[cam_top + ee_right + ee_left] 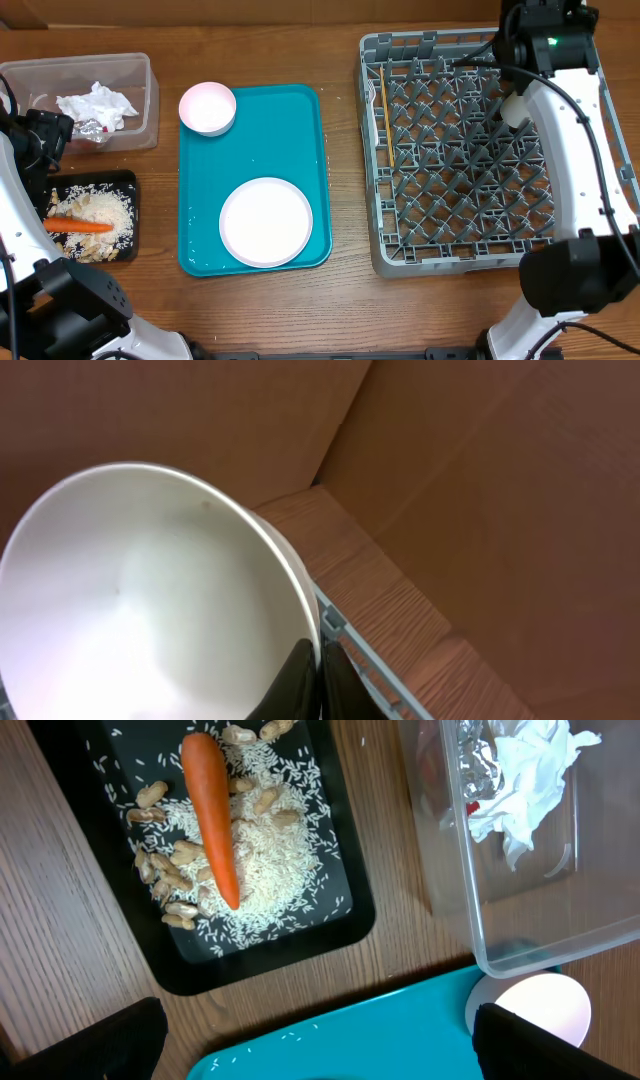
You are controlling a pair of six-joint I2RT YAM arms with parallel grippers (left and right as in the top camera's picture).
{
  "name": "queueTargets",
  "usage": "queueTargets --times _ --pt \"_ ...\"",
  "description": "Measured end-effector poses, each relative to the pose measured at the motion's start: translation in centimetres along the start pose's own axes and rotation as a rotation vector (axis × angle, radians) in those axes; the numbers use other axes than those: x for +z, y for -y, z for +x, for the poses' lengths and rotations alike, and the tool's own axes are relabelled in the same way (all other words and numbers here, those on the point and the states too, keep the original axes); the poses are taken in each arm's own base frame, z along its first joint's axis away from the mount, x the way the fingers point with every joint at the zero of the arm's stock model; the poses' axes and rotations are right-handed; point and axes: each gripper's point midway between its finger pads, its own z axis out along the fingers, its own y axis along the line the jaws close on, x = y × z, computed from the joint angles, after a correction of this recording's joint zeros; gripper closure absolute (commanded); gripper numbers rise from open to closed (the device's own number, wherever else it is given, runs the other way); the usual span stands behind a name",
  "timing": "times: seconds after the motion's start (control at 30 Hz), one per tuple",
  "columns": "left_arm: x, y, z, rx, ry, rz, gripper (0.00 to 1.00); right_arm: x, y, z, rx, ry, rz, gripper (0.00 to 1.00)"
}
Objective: Sort waste into correct bins and load items into the dishwasher rack
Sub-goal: 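Carry the white bowl into the rack and release it near the top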
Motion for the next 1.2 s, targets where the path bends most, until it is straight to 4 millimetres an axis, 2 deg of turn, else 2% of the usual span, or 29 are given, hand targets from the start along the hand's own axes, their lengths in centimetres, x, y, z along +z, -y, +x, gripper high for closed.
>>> queueTargets --times 0.3,0.57,0.77,1.0,1.07,1.2 --pt "0.0 0.0 0.0 0.0 0.001 0.001 0.0 2.7 -3.1 0.8 -0.19 0.014 0.001 0.96" --pt "0.0 0.0 0.0 0.0 0.001 0.0 0.0 4.4 -5.0 1.7 -0.383 0.013 0.003 0.96" --pt "0.0 0.0 0.0 0.0 0.001 0.0 0.0 6.0 -6.3 4.7 -0.509 -0.033 0.012 0.96" --pt "0.0 0.0 0.0 0.0 0.001 0.0 0.0 8.0 -6.7 8.9 -0.64 -0.058 0.095 0.96" --pt "0.0 0.0 0.0 0.0 0.001 0.001 0.0 8.1 -6.4 9.4 -0.664 -0.065 0.12 0.96" --pt "0.0 0.0 0.0 0.0 0.001 0.0 0.0 8.0 -6.2 8.9 -0.672 -0.054 0.143 0.96"
